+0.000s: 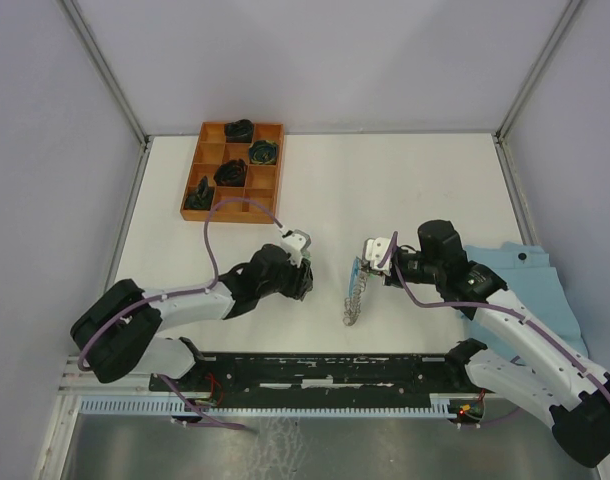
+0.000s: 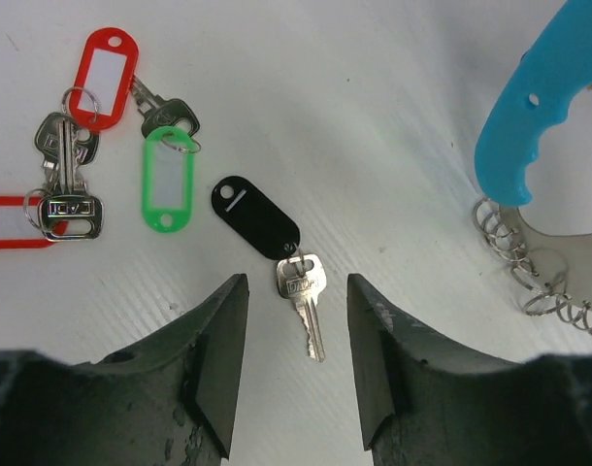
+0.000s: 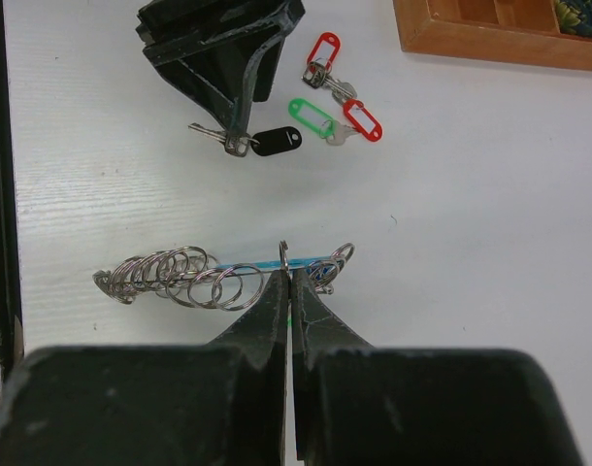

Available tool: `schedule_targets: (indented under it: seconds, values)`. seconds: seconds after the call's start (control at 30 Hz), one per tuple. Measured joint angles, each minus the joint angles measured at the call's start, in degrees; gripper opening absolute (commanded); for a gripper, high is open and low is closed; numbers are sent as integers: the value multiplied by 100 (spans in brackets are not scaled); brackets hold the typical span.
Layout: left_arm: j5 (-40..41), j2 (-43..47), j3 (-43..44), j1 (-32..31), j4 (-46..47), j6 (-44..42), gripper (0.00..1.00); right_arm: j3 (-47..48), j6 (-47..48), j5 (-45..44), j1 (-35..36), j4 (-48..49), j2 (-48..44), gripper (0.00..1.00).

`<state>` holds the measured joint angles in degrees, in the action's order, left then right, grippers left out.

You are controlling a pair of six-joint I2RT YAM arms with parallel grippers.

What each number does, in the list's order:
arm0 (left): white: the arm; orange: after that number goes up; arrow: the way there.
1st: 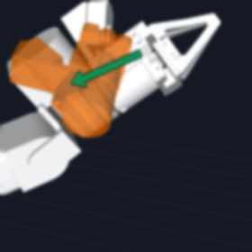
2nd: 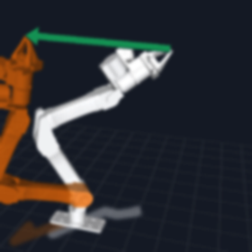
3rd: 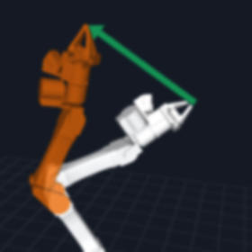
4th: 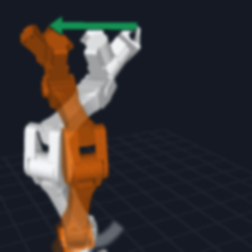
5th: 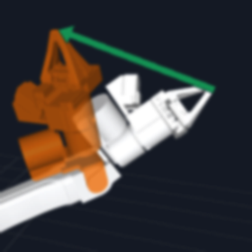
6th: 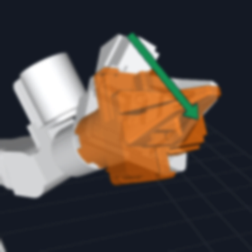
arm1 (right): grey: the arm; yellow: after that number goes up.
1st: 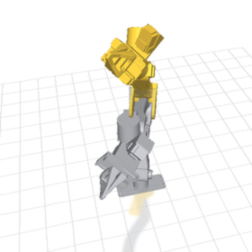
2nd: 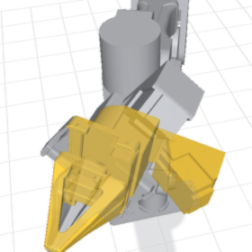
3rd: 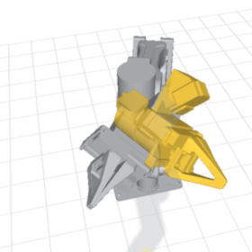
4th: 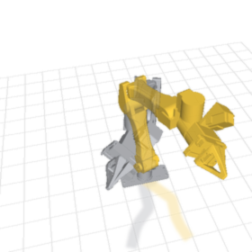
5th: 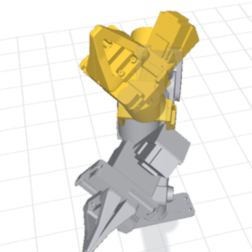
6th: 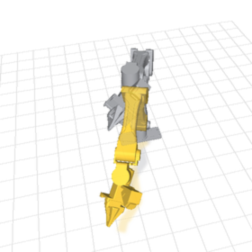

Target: Put the keys on the keyring

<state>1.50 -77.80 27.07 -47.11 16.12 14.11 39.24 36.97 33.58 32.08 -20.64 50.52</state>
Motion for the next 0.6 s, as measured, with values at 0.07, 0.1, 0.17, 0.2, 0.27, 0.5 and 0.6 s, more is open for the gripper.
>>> schedule_targets:
  seconds: [0.07,0.1,0.17,0.2,0.27,0.5,0.6]
  values:
    - [24,7,323,-2,-463,37,54,0,-7,0,0,0,0,1]
    - [48,-2,564,-2,-778,63,54,0,-9,0,0,0,0,1]
    - [114,-66,1054,0,-1294,136,54,0,-9,0,0,0,0,1]
    - [140,-120,1250,0,-1458,179,52,0,-11,0,0,0,0,1]
    - [195,-332,1759,-2,-1958,323,49,2,-13,0,0,-2,0,1]
    - [385,-846,2347,-28,-3097,627,39,2,-26,-2,0,0,7,1]
    - [472,-1034,2426,-105,-3421,713,34,2,-26,0,0,0,11,1]
